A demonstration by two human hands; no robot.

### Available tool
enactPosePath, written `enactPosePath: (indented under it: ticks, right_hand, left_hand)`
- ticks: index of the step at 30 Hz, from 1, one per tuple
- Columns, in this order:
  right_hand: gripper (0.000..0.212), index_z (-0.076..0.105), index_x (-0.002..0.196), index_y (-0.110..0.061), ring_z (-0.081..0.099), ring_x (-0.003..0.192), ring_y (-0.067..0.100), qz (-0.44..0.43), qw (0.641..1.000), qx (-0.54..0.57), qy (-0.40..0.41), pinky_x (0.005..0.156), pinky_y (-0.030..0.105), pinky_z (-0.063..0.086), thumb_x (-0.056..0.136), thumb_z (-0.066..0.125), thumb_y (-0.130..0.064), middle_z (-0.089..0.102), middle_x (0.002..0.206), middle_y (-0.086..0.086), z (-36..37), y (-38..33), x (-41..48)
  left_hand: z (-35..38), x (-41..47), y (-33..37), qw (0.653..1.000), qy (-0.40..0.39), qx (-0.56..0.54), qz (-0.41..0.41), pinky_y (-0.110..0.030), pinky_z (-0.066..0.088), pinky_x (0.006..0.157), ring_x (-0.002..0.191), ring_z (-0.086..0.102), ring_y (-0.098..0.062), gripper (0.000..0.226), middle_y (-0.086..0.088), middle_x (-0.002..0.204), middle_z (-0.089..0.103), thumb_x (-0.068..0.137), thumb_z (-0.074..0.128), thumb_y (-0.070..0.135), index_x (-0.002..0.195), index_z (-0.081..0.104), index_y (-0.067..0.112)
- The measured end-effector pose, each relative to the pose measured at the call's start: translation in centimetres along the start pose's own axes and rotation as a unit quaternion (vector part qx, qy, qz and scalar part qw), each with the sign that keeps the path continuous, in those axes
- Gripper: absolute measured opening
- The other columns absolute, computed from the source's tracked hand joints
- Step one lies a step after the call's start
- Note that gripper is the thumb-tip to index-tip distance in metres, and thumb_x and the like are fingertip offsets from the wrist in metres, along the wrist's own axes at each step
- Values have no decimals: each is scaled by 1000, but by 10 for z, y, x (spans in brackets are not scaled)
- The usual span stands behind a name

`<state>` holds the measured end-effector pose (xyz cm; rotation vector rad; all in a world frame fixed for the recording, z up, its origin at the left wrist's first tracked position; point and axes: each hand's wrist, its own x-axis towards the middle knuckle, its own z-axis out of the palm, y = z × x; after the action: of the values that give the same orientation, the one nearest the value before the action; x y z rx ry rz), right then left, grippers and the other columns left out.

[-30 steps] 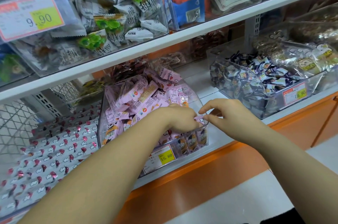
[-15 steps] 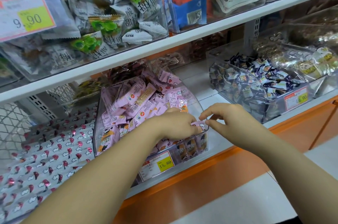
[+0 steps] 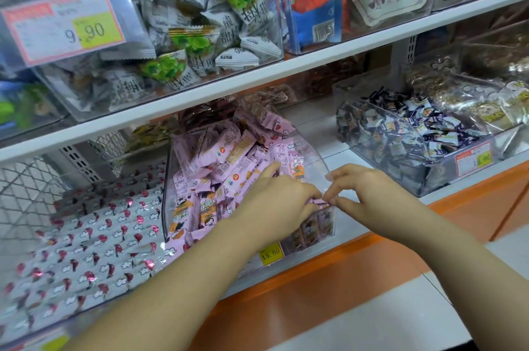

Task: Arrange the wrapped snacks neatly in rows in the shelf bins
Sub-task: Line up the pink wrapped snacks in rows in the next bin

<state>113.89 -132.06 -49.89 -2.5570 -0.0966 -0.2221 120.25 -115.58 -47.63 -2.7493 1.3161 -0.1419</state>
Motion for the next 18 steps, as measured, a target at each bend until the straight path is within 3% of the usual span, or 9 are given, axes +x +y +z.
enactPosePath:
  ticks: [5,8,10,13,18]
  right_hand:
    - [14,71,95,-31,48,118,11,9,1000,-17,-17,96,34,41,92,56,-30,51,132,-10,-3,-5,-2]
    - [13,71,98,-27,45,121,15,-17,998,-43,50,95,26,32,89,61,-30,55,128,-5,-1,-11,-2]
    - [14,72,98,-22,50,115,21,-41,991,-38,122,93,27,31,86,65,-25,61,119,-1,2,-20,-2]
    - [20,72,96,-19,58,103,24,-98,979,-35,177,91,30,36,81,61,-27,66,106,0,11,-38,0]
    - [29,67,106,-22,56,100,13,-143,985,2,99,90,31,43,80,56,-31,65,105,-7,36,-74,7]
  left_hand:
    - [2,-3,-2,1000,-2,-1,-3,-39,0,115,113,54,-16,33,3,108,68,100,38,40,128,53,32]
    - [-6,-14,-4,1000,29,-1,-5,-42,-1,116,122,47,-13,33,10,121,62,98,42,40,130,50,35]
    - [-10,-33,-12,995,85,-42,-27,-39,-1,116,122,47,-9,32,16,126,58,98,43,39,129,51,36]
    - [-8,-72,-32,971,220,-72,-50,-34,11,113,103,61,-8,26,17,108,67,93,44,37,111,63,33]
    - [-1,-121,-72,934,308,-121,-134,-33,20,112,92,57,0,34,15,100,69,89,39,38,103,68,25]
